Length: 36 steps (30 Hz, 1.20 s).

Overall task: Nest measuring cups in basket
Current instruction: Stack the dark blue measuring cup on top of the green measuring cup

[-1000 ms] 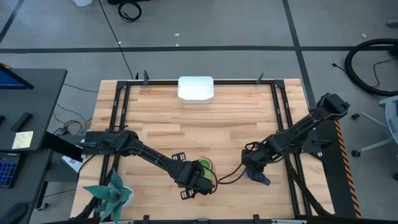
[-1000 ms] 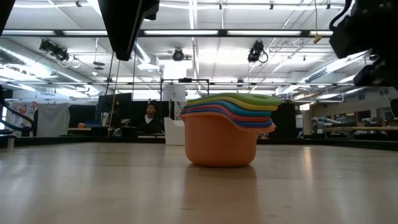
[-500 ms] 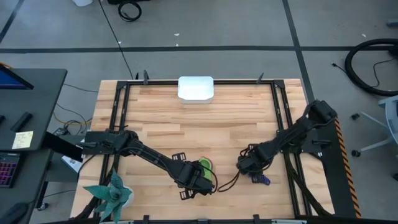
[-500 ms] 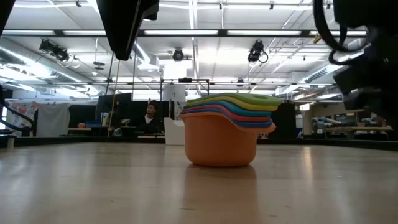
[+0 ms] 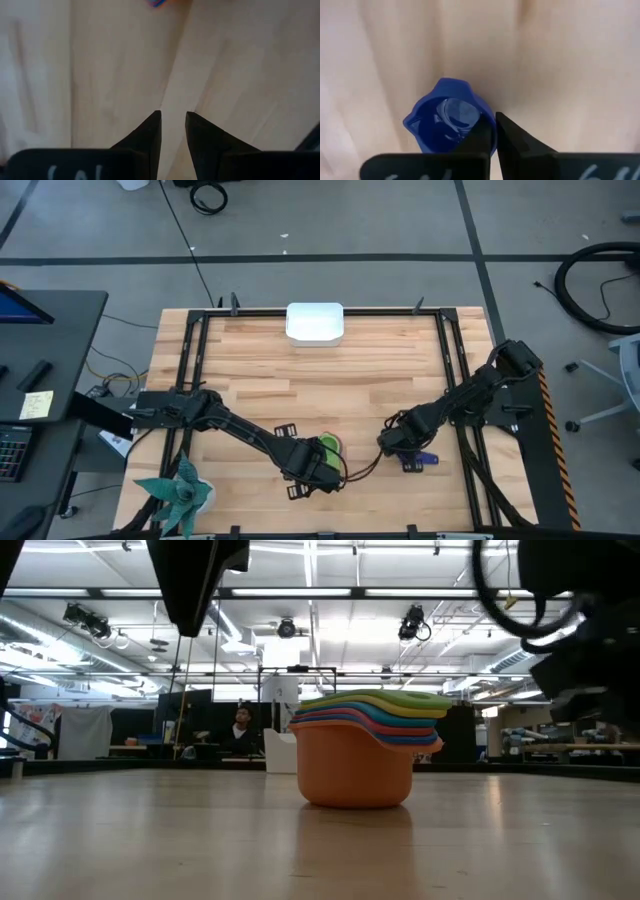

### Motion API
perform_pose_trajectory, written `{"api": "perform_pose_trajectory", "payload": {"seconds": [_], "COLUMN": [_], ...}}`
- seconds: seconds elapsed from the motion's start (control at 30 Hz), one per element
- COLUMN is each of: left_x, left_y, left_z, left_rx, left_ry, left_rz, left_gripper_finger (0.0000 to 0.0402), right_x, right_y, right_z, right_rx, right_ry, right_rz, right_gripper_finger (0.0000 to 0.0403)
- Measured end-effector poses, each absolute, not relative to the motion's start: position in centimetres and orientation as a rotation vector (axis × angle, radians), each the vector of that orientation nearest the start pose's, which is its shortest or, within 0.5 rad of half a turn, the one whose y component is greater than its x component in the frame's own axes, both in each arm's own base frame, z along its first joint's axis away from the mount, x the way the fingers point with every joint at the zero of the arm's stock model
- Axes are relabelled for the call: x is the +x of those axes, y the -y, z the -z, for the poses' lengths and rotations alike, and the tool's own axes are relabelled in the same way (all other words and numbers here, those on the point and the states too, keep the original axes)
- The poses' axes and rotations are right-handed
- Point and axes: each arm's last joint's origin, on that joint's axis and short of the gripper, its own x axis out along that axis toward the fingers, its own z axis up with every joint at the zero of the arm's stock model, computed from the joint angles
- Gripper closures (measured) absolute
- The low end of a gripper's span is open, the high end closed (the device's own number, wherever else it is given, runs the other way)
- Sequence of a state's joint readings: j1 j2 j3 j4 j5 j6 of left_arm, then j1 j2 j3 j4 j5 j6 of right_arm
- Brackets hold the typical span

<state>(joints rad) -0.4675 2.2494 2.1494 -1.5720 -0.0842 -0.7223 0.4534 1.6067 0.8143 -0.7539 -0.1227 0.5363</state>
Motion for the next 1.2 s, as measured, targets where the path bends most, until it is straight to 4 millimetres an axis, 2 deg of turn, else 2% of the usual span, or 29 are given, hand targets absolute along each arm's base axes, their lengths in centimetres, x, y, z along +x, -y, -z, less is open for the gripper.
{"api": "perform_pose_trajectory", "payload": {"seconds": [0.17, 0.33, 0.5, 0.67, 0.77, 0.9, 1.1, 1.2], "left_x": [38.0, 37.1, 35.4, 33.2, 31.7, 30.1, 28.7, 28.0], "left_y": [18.9, 18.3, 17.1, 16.7, 16.8, 16.9, 16.0, 15.4], "left_z": [-25.3, -28.0, -32.0, -35.3, -37.1, -38.8, -39.9, -39.6], "left_rx": [-0.097, -0.061, -0.050, -0.044, -0.040, 0.038, 0.186, 0.205], "left_ry": [-1.569, -1.437, -1.287, -1.228, -1.205, -1.160, -1.109, -1.134], "left_rz": [-0.321, -0.377, -0.406, -0.318, -0.245, -0.169, -0.136, -0.135], "left_gripper_finger": [0.0308, 0.0308, 0.0308, 0.0308, 0.0308, 0.0308, 0.0308, 0.0308], "right_x": [22.2, 23.1, 25.8, 28.4, 29.3, 30.1, 31.4, 32.8], "right_y": [-10.5, -10.7, -10.8, -9.7, -9.1, -8.3, -8.8, -9.8], "right_z": [-14.7, -16.1, -19.6, -23.9, -26.4, -28.3, -29.0, -28.1], "right_rx": [0.274, 0.368, 0.479, 0.675, 0.721, 0.852, 0.961, 0.964], "right_ry": [-1.553, -1.514, -1.393, -1.232, -1.141, -1.052, -0.969, -1.003], "right_rz": [0.069, 0.115, 0.144, 0.280, 0.349, 0.423, 0.413, 0.405], "right_gripper_finger": [0.0390, 0.0390, 0.0390, 0.0390, 0.0390, 0.0390, 0.0390, 0.0390]}}
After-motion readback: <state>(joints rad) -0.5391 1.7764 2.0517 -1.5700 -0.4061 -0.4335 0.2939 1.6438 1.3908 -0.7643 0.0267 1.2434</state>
